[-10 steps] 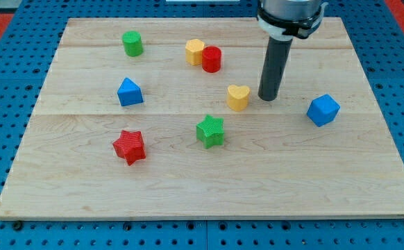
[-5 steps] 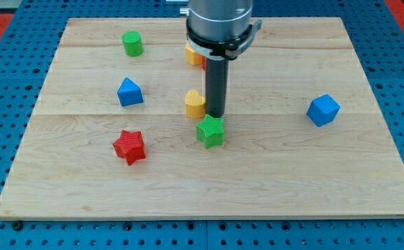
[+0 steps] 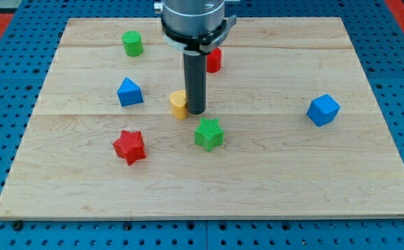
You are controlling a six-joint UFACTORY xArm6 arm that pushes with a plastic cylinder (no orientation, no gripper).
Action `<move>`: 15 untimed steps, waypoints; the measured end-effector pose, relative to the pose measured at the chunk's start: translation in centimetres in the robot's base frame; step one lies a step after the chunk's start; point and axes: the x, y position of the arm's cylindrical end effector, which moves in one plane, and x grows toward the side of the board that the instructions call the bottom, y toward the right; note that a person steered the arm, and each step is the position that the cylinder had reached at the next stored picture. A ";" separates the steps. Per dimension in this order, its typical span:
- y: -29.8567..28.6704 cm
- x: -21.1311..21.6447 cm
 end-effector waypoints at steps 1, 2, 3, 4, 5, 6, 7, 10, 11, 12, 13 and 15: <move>-1.6 2.5; -2.3 5.3; -4.8 4.3; -4.1 0.4; -4.0 -3.0; -4.4 -2.2; -3.9 -3.2; 0.0 -1.5; 0.8 -5.3; 0.8 -6.8; 0.8 -5.6; -1.5 -6.7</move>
